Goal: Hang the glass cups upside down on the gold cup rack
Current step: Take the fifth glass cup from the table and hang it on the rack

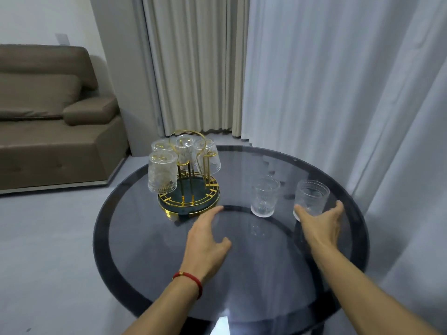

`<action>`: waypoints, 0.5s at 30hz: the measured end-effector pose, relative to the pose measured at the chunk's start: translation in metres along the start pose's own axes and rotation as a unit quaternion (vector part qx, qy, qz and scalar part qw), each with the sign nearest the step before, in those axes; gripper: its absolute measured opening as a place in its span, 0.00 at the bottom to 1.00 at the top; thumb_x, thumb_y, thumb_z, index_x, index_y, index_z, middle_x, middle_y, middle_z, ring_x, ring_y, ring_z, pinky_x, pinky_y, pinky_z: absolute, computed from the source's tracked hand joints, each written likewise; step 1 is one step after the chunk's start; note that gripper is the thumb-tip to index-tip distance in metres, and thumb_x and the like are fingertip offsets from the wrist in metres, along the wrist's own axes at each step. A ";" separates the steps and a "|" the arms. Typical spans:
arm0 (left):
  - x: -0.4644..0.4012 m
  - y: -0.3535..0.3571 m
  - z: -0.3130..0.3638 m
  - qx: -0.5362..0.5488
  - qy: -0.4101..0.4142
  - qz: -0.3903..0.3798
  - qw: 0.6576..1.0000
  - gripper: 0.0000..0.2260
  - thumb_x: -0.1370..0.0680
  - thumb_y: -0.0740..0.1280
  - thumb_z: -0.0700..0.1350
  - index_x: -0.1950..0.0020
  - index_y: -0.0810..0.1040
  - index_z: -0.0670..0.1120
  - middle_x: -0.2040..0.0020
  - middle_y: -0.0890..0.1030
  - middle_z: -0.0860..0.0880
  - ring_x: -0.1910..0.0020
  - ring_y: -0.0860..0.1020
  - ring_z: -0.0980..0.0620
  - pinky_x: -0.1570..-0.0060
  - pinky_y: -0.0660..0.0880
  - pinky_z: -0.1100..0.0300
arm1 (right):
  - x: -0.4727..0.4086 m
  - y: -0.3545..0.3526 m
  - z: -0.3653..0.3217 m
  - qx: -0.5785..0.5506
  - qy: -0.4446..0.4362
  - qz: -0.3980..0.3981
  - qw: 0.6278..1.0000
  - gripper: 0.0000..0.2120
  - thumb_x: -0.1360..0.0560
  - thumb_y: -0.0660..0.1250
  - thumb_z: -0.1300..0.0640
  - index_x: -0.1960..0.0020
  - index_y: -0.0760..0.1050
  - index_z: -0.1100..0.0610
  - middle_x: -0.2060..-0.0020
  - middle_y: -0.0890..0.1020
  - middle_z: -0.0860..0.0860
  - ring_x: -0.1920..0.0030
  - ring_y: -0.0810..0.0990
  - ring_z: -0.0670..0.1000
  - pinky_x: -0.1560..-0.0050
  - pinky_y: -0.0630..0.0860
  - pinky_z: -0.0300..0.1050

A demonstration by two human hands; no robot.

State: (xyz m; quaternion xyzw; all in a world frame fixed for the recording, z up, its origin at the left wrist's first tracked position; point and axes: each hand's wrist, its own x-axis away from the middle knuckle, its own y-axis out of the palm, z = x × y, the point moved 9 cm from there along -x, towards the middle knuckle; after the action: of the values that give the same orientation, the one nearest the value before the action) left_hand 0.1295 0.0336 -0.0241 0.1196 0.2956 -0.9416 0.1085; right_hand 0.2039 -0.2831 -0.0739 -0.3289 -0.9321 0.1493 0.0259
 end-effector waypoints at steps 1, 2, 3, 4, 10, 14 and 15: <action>0.002 -0.001 -0.002 -0.004 -0.009 0.000 1.000 0.32 0.30 0.71 0.35 0.27 0.71 0.50 0.30 0.76 0.51 0.31 0.71 0.51 0.31 0.69 0.48 | -0.005 0.004 0.005 -0.010 0.009 -0.010 1.000 0.50 0.30 0.79 0.48 0.18 0.54 0.57 0.23 0.68 0.60 0.25 0.68 0.64 0.27 0.69 0.61; 0.004 -0.004 -0.004 -0.008 -0.019 0.002 1.000 0.33 0.30 0.72 0.35 0.26 0.71 0.51 0.30 0.76 0.51 0.31 0.71 0.51 0.31 0.70 0.47 | -0.008 0.007 0.007 -0.017 0.016 -0.020 1.000 0.47 0.31 0.79 0.48 0.20 0.58 0.55 0.25 0.71 0.60 0.27 0.70 0.64 0.30 0.71 0.59; 0.005 -0.005 -0.006 -0.011 -0.025 0.003 1.000 0.33 0.30 0.72 0.35 0.26 0.71 0.51 0.30 0.76 0.51 0.31 0.71 0.50 0.31 0.70 0.47 | -0.011 0.010 0.010 -0.022 0.021 -0.026 0.999 0.44 0.31 0.80 0.49 0.22 0.61 0.53 0.27 0.73 0.59 0.29 0.71 0.63 0.32 0.73 0.58; 0.007 -0.007 -0.007 -0.013 -0.029 0.004 0.999 0.34 0.30 0.72 0.35 0.25 0.70 0.51 0.30 0.76 0.51 0.31 0.71 0.50 0.31 0.71 0.46 | -0.014 0.010 0.012 -0.025 0.024 -0.027 0.999 0.42 0.31 0.80 0.50 0.23 0.63 0.52 0.28 0.74 0.59 0.30 0.72 0.63 0.33 0.74 0.58; 0.011 -0.018 -0.007 -0.008 -0.043 0.010 0.999 0.33 0.29 0.72 0.35 0.25 0.71 0.51 0.32 0.77 0.52 0.33 0.73 0.51 0.33 0.73 0.47 | -0.007 -0.006 0.006 -0.004 -0.032 0.008 0.999 0.37 0.33 0.82 0.49 0.31 0.68 0.58 0.35 0.79 0.57 0.35 0.77 0.61 0.37 0.75 0.57; 0.010 -0.019 -0.013 0.024 -0.076 0.007 0.997 0.28 0.28 0.72 0.37 0.29 0.74 0.52 0.39 0.79 0.53 0.41 0.76 0.53 0.43 0.76 0.56 | 0.015 -0.037 -0.033 -0.020 -0.163 0.064 0.984 0.35 0.35 0.82 0.46 0.37 0.68 0.56 0.41 0.77 0.57 0.41 0.77 0.59 0.45 0.75 0.53; 0.010 -0.019 -0.014 0.035 -0.087 0.005 0.996 0.25 0.27 0.71 0.38 0.31 0.76 0.51 0.42 0.81 0.53 0.44 0.78 0.54 0.45 0.76 0.57 | 0.023 -0.041 -0.047 -0.035 -0.201 0.057 0.977 0.35 0.36 0.82 0.45 0.38 0.68 0.53 0.41 0.77 0.56 0.43 0.77 0.57 0.47 0.76 0.50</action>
State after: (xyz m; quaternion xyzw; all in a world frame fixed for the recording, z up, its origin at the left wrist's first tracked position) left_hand 0.1173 0.0560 -0.0284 0.0429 0.2512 -0.9577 0.1340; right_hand 0.1680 -0.2869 -0.0178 -0.3450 -0.9028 0.1806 -0.1826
